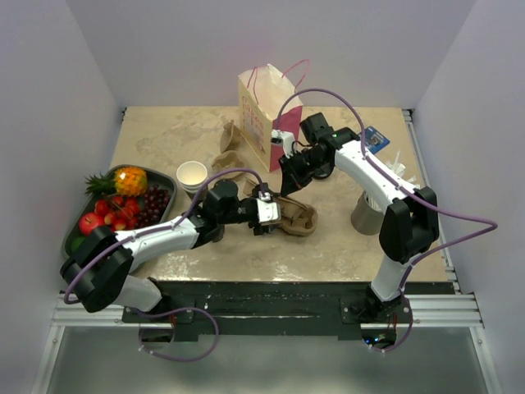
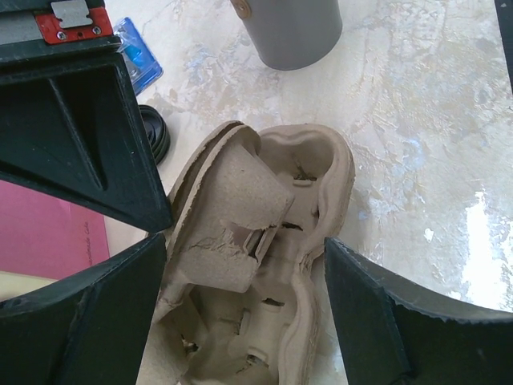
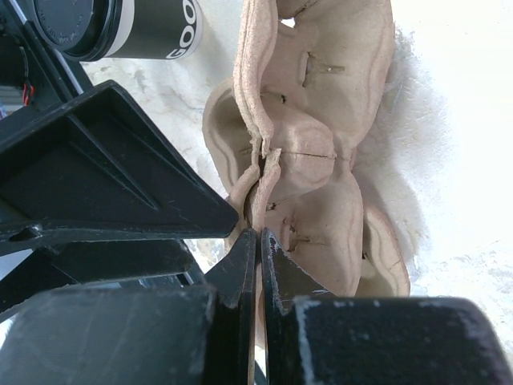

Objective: Pack the takeout coffee

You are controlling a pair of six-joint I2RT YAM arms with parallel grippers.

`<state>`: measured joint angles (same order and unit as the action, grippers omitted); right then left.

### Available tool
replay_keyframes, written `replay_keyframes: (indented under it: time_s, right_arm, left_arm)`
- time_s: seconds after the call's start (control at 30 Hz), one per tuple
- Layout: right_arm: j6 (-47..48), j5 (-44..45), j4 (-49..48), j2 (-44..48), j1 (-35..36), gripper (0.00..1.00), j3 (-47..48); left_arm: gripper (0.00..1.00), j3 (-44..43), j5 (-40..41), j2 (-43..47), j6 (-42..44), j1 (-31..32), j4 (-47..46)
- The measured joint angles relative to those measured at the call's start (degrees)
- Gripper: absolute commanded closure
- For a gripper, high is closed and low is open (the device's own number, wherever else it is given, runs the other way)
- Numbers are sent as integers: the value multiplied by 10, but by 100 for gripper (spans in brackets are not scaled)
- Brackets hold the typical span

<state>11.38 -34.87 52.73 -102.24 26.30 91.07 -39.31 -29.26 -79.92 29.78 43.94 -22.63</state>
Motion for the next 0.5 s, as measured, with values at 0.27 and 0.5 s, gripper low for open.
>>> replay_keyframes:
  time_s: [0.27,0.5]
  right_arm:
    - [-5,10,0,0,0,100,0]
    - [-2,47,-19,0,-12,100,35]
  left_arm:
    - [20,8,-3,8,3,0,2]
    - [23,43,-41,15,-7,3,49]
